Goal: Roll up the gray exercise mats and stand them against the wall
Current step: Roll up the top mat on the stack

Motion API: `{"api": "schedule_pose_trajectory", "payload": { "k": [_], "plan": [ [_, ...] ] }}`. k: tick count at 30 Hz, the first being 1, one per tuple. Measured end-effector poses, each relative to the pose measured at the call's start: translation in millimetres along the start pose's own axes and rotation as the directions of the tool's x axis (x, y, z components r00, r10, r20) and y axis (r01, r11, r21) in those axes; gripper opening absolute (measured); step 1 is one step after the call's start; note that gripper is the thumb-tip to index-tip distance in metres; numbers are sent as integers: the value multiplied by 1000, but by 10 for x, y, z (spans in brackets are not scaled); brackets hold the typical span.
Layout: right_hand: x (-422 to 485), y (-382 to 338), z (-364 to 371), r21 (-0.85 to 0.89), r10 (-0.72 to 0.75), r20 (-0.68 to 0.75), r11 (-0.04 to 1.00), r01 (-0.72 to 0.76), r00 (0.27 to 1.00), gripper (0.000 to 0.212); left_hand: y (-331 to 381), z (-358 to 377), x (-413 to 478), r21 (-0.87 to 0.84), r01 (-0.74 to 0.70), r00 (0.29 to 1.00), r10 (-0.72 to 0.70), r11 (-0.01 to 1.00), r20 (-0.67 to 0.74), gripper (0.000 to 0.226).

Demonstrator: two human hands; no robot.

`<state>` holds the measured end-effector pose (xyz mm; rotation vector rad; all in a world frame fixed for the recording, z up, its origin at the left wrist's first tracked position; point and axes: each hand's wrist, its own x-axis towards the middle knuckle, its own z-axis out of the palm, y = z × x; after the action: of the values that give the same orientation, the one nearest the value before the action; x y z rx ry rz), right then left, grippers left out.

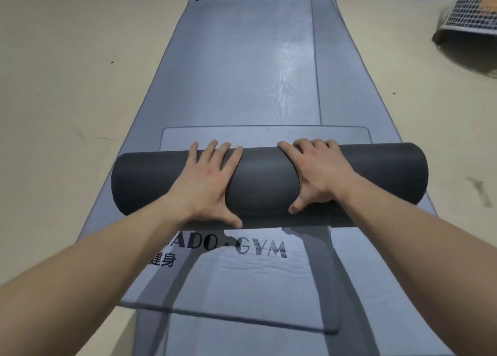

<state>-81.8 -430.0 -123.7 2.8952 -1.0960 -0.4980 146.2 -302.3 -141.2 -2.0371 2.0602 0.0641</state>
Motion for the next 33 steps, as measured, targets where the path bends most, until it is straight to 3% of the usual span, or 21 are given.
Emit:
{"api": "schedule_pose_trajectory", "payload": {
  "k": [2,8,10,13,15,18,21,23,29,31,33],
  "plan": [
    [194,87,-102,63,-24,67,998,20,997,147,-42,53,59,42,-8,1000,7,999,19,156],
    [482,217,-261,342,-23,243,938,-64,970,140,-171,-109,469,-55,-33,998,36,998,55,142],
    [411,200,-259,390,-58,261,920,-50,964,134,-135,-136,407,-74,-38,996,44,997,83,138],
    [141,153,-193,513,-152,402,854,-84,903,118,12,-177,176,-128,-68,975,93,989,200,131],
    [-199,53,-120,448,-127,382,892,-63,915,128,141,-160,-42,-134,-85,961,117,987,251,127],
    [-825,-128,129,222,35,156,972,-70,987,145,216,-197,-152,-173,-55,949,105,983,299,118],
    [-1059,-271,353,97,96,121,989,-108,988,156,135,-267,-36,-286,23,923,90,958,375,109],
    [-919,-218,408,107,115,71,987,-123,991,153,73,-240,74,-353,86,911,69,932,406,112],
    [-503,167,373,87,-38,-1,995,38,999,148,123,-166,87,-455,231,890,2,860,455,106],
    [-480,207,330,37,-6,0,999,6,1000,148,265,-146,-6,-445,270,891,-46,854,451,110],
    [-561,166,343,15,124,5,992,-125,992,145,418,-128,-101,-430,313,890,-103,847,445,111]
  ]
}}
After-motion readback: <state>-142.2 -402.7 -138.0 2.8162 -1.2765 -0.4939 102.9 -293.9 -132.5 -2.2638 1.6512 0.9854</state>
